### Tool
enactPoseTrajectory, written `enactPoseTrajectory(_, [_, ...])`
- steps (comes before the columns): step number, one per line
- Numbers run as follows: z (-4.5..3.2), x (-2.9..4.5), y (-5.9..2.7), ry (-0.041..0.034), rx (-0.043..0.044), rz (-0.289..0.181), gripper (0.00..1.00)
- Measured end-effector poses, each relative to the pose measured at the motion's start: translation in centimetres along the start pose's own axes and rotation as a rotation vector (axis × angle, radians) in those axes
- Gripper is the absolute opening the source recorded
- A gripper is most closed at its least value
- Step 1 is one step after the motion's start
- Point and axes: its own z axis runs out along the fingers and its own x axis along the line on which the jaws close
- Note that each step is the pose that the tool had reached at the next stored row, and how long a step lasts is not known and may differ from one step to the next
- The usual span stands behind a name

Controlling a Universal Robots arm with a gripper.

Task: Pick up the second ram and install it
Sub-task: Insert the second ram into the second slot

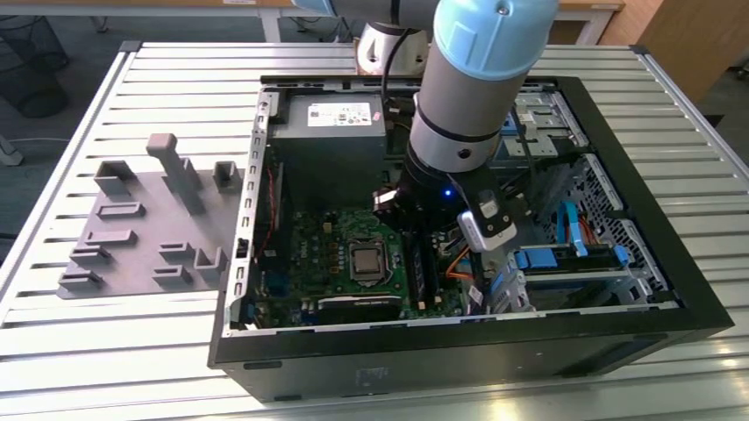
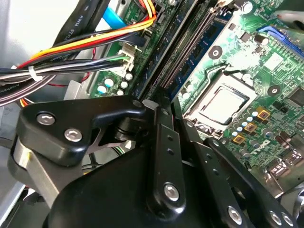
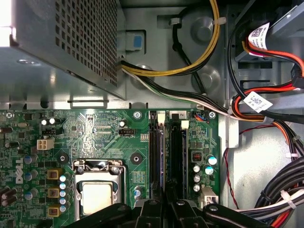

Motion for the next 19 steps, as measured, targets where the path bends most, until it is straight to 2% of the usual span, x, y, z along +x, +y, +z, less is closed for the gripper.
enactPoseTrajectory(11, [-0.09, 0.00, -0.11, 0.0000, 0.0002, -0.003, 0.14])
enactPoseTrajectory(15, [-0.10, 0.00, -0.12, 0.0007, 0.0026, -0.029, 0.14])
enactPoseTrajectory(19, [-0.09, 0.00, -0.11, 0.0007, 0.0027, -0.031, 0.14])
